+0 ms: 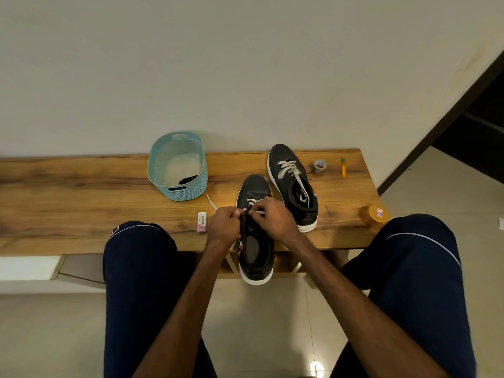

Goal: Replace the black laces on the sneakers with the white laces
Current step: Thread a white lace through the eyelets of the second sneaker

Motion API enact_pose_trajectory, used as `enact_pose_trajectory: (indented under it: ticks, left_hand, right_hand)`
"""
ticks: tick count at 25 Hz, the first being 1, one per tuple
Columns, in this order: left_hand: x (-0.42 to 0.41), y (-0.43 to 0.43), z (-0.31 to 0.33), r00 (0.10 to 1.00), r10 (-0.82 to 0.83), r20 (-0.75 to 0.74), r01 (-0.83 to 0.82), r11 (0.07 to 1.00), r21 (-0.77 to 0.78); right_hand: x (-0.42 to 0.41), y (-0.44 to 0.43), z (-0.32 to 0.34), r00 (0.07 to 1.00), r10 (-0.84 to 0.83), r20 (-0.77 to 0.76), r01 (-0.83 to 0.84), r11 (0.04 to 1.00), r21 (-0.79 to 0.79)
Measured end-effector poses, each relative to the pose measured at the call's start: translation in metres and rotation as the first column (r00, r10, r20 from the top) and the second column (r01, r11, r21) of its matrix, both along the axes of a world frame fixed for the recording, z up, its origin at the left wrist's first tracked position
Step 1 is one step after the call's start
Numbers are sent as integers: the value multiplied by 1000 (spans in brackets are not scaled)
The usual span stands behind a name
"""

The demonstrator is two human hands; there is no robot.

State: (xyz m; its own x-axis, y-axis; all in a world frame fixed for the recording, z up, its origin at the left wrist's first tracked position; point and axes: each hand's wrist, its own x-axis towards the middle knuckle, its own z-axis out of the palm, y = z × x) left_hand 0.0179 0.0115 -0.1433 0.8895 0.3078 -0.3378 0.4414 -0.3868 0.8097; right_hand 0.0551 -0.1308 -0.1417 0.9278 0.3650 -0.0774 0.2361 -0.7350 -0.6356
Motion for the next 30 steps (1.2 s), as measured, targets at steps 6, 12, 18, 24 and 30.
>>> enact_pose_trajectory:
  ticks: [6,12,18,24,30]
  left_hand:
    - [-6,-14,4,988,74,135,-92,986,137]
    - [-3,-4,48,877,471,96,-301,694,-654]
    - [-3,30,55,954,192,229,-180,981,-71]
    - [-13,3,35,965,-253,69,221,928,301]
    - [-19,20,90,850,230,473,242,627,-741]
  right_hand:
    - [-7,-5,-6,993,-36,-116,53,988,143]
    - [-19,-8,-9,988,-156,-20,157,975,159]
    - [-22,-16,-15,980,-199,28,193,971,138]
    - [-26,-16,-16,979,-198,58,186,969,162]
    - [-27,-17,-13,978,-208,18,200,958,207]
